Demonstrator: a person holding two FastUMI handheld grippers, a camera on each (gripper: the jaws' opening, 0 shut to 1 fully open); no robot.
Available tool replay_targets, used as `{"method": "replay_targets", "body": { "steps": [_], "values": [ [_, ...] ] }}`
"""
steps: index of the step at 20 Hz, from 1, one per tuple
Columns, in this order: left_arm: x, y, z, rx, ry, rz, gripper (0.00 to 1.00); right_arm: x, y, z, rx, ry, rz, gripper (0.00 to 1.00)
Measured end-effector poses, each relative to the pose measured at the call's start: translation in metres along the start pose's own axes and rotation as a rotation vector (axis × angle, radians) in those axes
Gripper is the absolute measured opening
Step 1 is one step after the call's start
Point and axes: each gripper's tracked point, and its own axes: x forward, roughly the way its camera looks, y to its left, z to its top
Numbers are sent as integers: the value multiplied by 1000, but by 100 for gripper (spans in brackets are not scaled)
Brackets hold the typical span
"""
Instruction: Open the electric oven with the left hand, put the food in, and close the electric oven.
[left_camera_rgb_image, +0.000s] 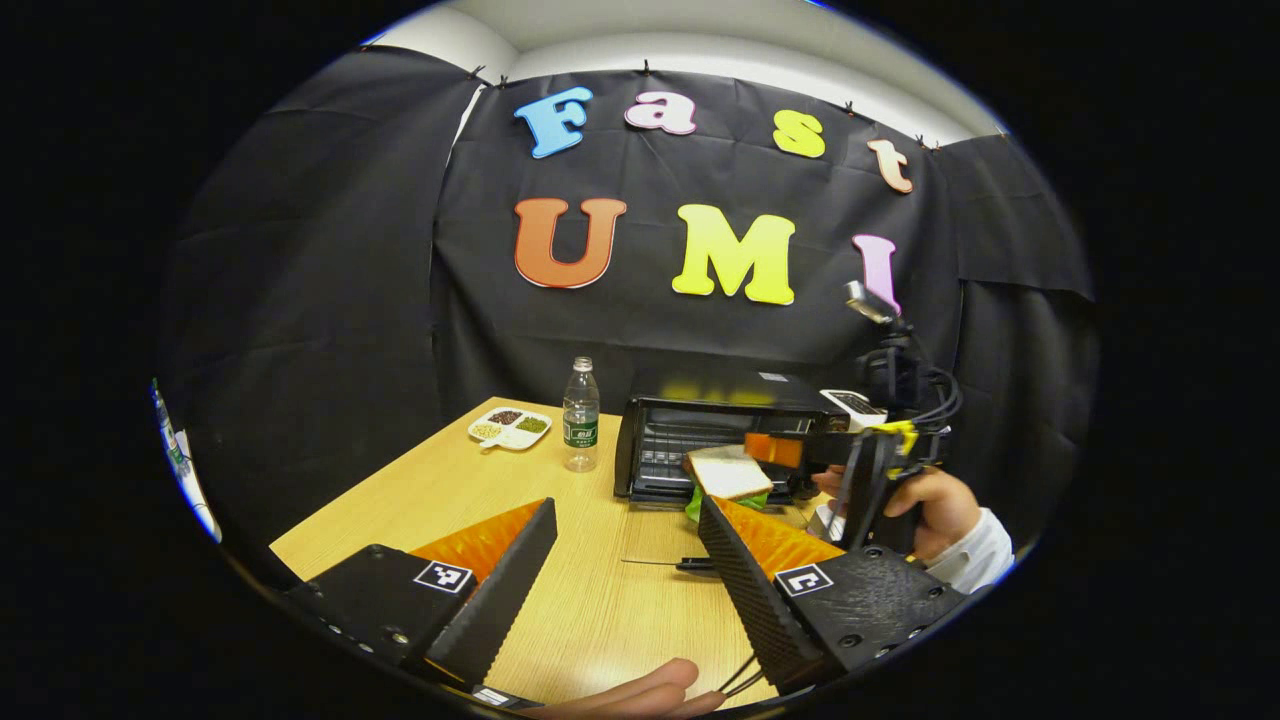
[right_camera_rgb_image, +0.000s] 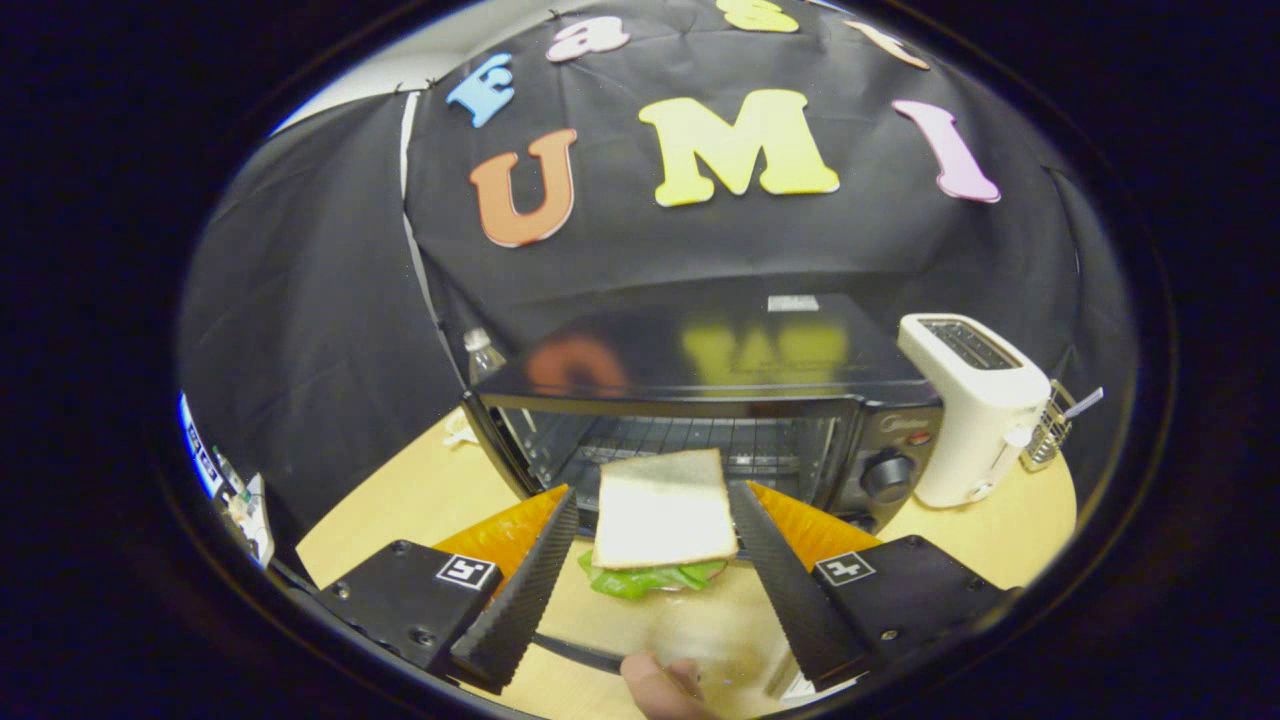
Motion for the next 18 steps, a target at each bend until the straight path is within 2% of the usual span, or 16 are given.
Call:
{"method": "replay_targets", "body": {
  "steps": [2,3,4,5,7,8,9,10,14,15,16,18],
  "values": [
    [13,-5,-5,8,19,-12,94,-29,-4,18,-10,-78,-8,100],
    [19,-8,-8,14,26,-17,94,-47,-5,27,-18,-120,-14,90],
    [27,-11,-12,20,36,-22,94,-66,-8,37,-27,-165,-24,100],
    [34,-16,-18,25,50,-30,94,-83,-12,45,-36,-208,-35,90],
    [49,-27,-35,35,91,-45,94,-117,-22,57,-51,-279,-65,90],
    [56,-32,-45,37,116,-52,94,-134,-26,64,-52,-310,-75,100],
    [61,-37,-56,40,149,-57,94,-150,-28,70,-53,-338,-79,100],
    [67,-43,-69,45,183,-64,94,-165,-33,75,-51,-362,-89,90],
    [92,-69,-109,51,280,-98,95,-228,-59,85,-58,-426,-144,90],
    [95,-75,-118,52,301,-110,95,-243,-66,90,-64,-443,-165,100],
    [98,-81,-128,53,322,-116,94,-257,-73,93,-72,-451,-188,89],
    [100,-90,-147,63,373,-121,94,-278,-86,93,-64,-453,-226,89]
  ]
}}
